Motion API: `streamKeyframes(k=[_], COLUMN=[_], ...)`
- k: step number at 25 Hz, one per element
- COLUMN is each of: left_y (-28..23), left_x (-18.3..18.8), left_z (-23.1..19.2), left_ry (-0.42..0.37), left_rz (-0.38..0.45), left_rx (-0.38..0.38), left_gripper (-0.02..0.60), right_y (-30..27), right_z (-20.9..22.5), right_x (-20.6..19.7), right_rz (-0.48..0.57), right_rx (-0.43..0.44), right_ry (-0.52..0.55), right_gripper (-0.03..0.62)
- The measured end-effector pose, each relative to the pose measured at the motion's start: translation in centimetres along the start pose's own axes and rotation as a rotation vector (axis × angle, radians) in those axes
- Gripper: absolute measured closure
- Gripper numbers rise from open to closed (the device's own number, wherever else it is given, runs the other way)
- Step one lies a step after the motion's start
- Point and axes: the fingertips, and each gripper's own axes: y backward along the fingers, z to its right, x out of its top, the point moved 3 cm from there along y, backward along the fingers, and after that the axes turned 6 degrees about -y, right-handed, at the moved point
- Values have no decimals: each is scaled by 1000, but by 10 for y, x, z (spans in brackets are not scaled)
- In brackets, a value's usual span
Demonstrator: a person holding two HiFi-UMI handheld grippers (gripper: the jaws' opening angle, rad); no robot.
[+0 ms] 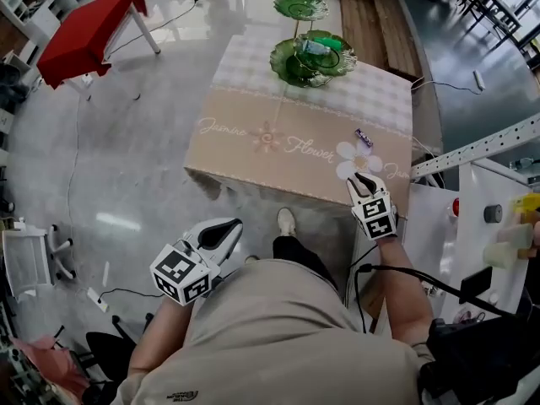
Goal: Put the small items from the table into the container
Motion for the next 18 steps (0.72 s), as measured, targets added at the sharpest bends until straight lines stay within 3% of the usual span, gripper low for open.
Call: streamKeyframes(k=[9,18], left_y=[-71,-110], left_x=[40,59], left_z=[-25,-41], left_ry=[-29,-10], left_rz=[-29,-56], left_rx=[15,59], left_gripper=[572,571], right_y=[-76,-137], right_z=[100,149], right_x=[-26,-45], right_rz=[-85,-160], right_rx=[-23,30], right_ry=[-28,-31], right_gripper=[471,450])
